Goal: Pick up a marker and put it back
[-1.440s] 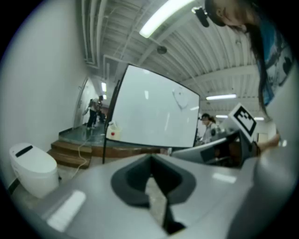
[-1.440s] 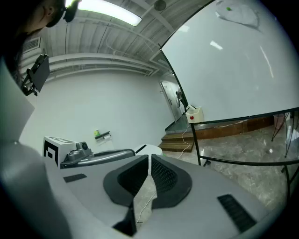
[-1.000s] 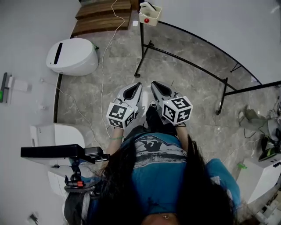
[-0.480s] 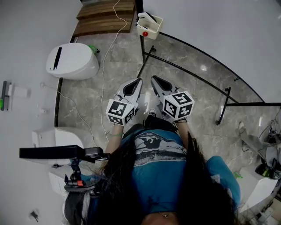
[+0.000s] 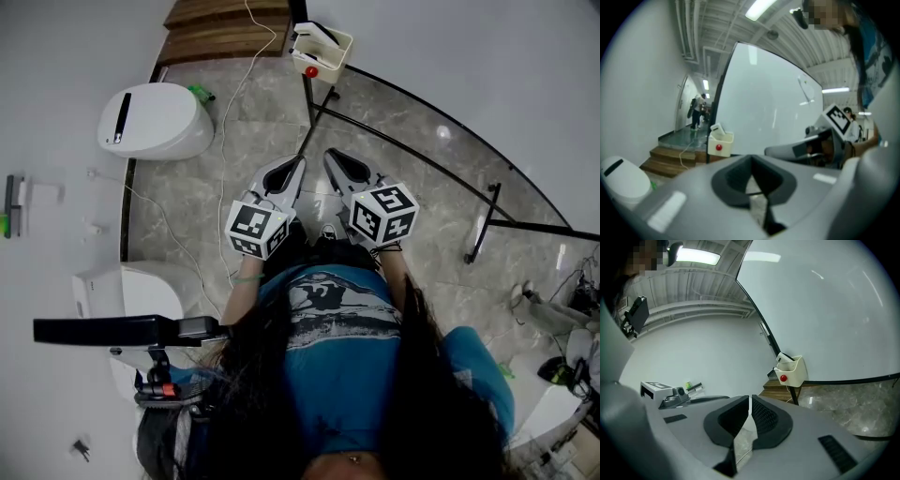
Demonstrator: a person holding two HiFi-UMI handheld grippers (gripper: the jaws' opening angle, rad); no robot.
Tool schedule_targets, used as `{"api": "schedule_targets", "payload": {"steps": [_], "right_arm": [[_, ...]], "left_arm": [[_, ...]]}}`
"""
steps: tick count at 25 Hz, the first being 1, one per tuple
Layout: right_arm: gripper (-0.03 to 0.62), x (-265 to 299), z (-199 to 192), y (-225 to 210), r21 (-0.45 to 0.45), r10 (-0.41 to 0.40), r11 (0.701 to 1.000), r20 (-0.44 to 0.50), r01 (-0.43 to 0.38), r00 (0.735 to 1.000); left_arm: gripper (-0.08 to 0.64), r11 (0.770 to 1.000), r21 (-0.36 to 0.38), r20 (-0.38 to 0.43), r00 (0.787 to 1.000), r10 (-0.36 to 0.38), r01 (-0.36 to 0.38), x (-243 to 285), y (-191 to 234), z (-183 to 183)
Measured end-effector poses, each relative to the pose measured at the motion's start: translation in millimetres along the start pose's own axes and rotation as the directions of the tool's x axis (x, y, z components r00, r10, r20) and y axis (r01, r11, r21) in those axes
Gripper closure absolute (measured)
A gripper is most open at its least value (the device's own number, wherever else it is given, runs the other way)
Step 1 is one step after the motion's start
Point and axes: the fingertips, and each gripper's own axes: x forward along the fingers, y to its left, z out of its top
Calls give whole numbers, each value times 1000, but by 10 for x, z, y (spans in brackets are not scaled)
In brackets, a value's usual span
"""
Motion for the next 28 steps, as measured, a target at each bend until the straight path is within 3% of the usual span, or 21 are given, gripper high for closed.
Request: {"api": "schedule_targets", "payload": {"steps": [13,17,22,28], "right_arm": [[565,662,270,-326,25,-72,997,23,72,997],[565,729,495,-432,-13,-123,992,42,123,992],[565,1283,713,-571,-73,-205,976,22,206,978],[561,1755,862,-614,-212,-236,951,-36,223,971]], "left_arm": [[557,997,-8,-25,997,-71,71,432,711,58],[557,995,12,-24,995,-101,101,590,858,226],[557,990,12,-22,990,-139,140,777,1463,348],[557,984,-1,-24,983,-180,180,926,1889,412]]}}
